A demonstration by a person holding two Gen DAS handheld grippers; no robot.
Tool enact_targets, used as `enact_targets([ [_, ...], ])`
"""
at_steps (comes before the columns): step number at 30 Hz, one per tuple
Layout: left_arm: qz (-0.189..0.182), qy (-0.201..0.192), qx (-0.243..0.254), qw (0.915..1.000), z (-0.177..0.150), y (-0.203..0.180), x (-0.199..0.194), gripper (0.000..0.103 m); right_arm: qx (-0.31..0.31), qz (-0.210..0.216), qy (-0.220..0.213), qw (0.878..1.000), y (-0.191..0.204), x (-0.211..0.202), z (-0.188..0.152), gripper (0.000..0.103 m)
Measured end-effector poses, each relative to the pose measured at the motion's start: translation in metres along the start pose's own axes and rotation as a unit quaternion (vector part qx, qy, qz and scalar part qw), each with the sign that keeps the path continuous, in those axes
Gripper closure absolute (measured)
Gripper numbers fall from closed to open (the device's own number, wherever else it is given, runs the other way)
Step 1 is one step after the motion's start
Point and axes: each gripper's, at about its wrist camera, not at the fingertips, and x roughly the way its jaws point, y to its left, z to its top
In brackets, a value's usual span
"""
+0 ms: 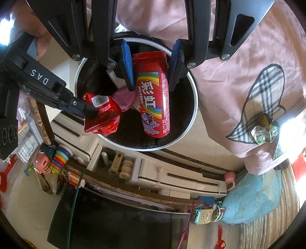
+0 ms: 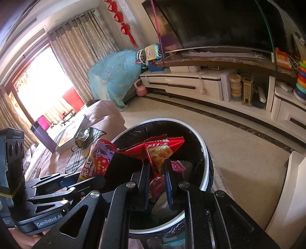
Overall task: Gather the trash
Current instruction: 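Carry candy tube and snack bag over the bin and open both tools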
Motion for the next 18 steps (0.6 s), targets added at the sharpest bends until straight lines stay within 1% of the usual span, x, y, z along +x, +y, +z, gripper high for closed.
enact_targets([
  [11, 0.003, 0.008, -0.001, 1.0000, 0.005, -0.004, 0.004, 0.070, -0.001, -0.001, 0.013, 1.000, -0.002, 0.006, 0.002, 0.085],
  [12, 0.003, 0.009, -0.001, 1.0000, 0.005, -0.004, 0.004, 0.070, -0.001, -0.001, 0.015, 1.000, -0.002, 0.007, 0.002, 0.083],
  [13, 0.004, 0.010, -0.002, 0.9999, 0.005, -0.004, 0.003, 0.068, 0.000, 0.000, 0.016, 1.000, -0.002, 0.007, 0.003, 0.081],
  [14, 0.004, 0.010, -0.003, 0.9999, 0.006, -0.003, 0.003, 0.061, 0.001, 0.001, 0.016, 1.000, -0.003, 0.008, 0.003, 0.078],
  [15, 0.006, 0.008, -0.004, 0.9999, 0.007, -0.003, 0.002, 0.056, 0.003, 0.001, 0.015, 1.000, -0.003, 0.007, 0.003, 0.068],
  [16, 0.009, 0.005, -0.005, 0.9999, 0.007, -0.003, 0.000, 0.047, 0.006, 0.002, 0.014, 1.000, -0.004, 0.007, 0.004, 0.062],
  [17, 0.010, 0.001, -0.006, 0.9999, 0.007, -0.002, -0.004, 0.044, 0.009, 0.005, 0.011, 1.000, -0.004, 0.005, 0.004, 0.054],
  [18, 0.010, -0.004, -0.007, 0.9999, 0.007, -0.001, -0.007, 0.044, 0.011, 0.007, 0.009, 1.000, -0.004, 0.004, 0.004, 0.051],
])
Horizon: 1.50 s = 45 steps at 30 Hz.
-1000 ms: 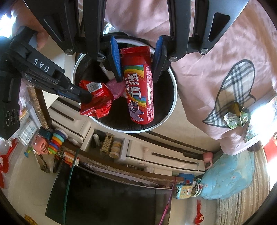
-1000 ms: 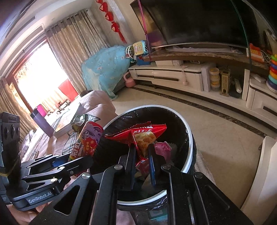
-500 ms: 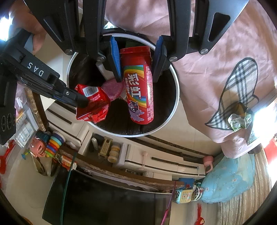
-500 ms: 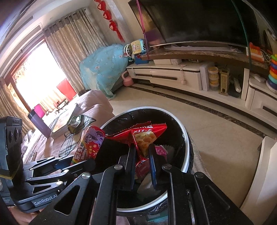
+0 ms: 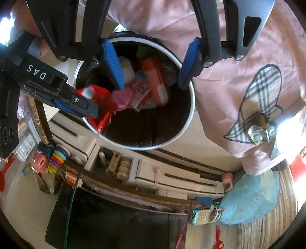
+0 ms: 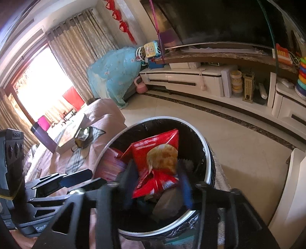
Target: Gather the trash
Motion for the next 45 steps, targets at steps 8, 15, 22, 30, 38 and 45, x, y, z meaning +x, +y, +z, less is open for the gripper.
enact_targets([
  [8, 0.000, -0.024, -0.015, 0.9996, -0.017, 0.015, -0.035, 0.031, 0.012, 0.009, -0.026, 1.000, 0.004, -0.021, 0.000, 0.029],
  [15, -0.017, -0.042, -0.058, 0.9973, -0.055, 0.044, -0.071, 0.028, 0.017, 0.011, -0.054, 0.998, 0.016, -0.045, -0.012, 0.008],
  [22, -0.021, -0.065, -0.079, 0.9945, -0.099, 0.065, -0.109, 0.028, 0.031, 0.013, -0.068, 0.997, 0.031, -0.067, -0.045, 0.004],
  [30, -0.003, -0.122, -0.064, 0.9905, -0.149, 0.063, -0.157, 0.025, 0.044, 0.015, -0.083, 0.995, 0.055, -0.091, -0.089, 0.002],
  [38, 0.025, -0.224, -0.043, 0.9732, -0.198, 0.059, -0.218, 0.007, -0.021, -0.013, -0.183, 0.983, 0.096, -0.150, -0.101, 0.000],
  [45, 0.074, -0.260, -0.041, 0.9620, -0.238, 0.048, -0.230, 0.001, -0.090, -0.066, -0.234, 0.966, 0.119, -0.155, -0.129, 0.000],
])
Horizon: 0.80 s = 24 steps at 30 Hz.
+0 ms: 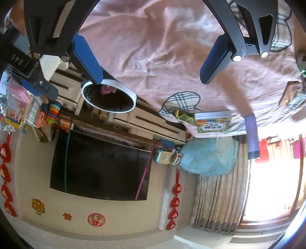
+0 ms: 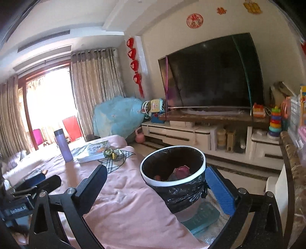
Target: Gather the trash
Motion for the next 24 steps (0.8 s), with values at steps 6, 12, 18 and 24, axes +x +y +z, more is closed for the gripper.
enact_targets([
  [6, 0.022, -0.004, 0.000, 0.9997, -0.014, -0.002, -0.004, 0.001, -0.023, -0.021, 0.000, 1.000, 0.006, 0.009, -0.016, 0.000],
  [12, 0.040, -0.017, 0.012, 0.9990, -0.019, -0.008, -0.012, 0.001, -0.028, -0.028, 0.001, 0.999, 0.010, 0.006, -0.023, 0.000],
  [18, 0.049, -0.019, 0.022, 0.9984, -0.023, -0.006, -0.012, 0.001, -0.032, -0.032, 0.004, 0.999, 0.012, 0.005, -0.027, 0.000],
  [24, 0.055, -0.020, 0.023, 0.9980, -0.025, -0.006, -0.011, 0.001, -0.027, -0.031, 0.003, 0.999, 0.010, 0.004, -0.028, 0.000],
])
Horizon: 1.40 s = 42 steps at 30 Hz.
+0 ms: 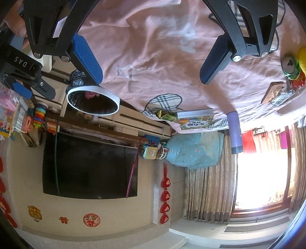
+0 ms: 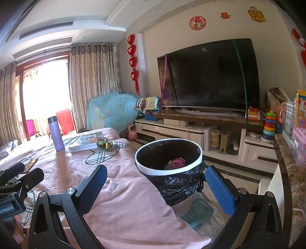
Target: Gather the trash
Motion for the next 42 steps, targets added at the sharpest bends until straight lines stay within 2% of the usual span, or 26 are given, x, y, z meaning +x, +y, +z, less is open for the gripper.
enact_targets([
  [8, 0.009, 0.001, -0.010, 0.9999, 0.000, 0.008, 0.003, 0.001, 0.002, -0.007, -0.002, 1.000, -0.002, -0.001, 0.000, 0.000],
  [42, 0.014, -0.010, 0.001, 0.9999, -0.002, 0.016, 0.008, 0.001, 0.009, 0.007, -0.005, 1.000, 0.000, -0.005, 0.001, 0.000],
])
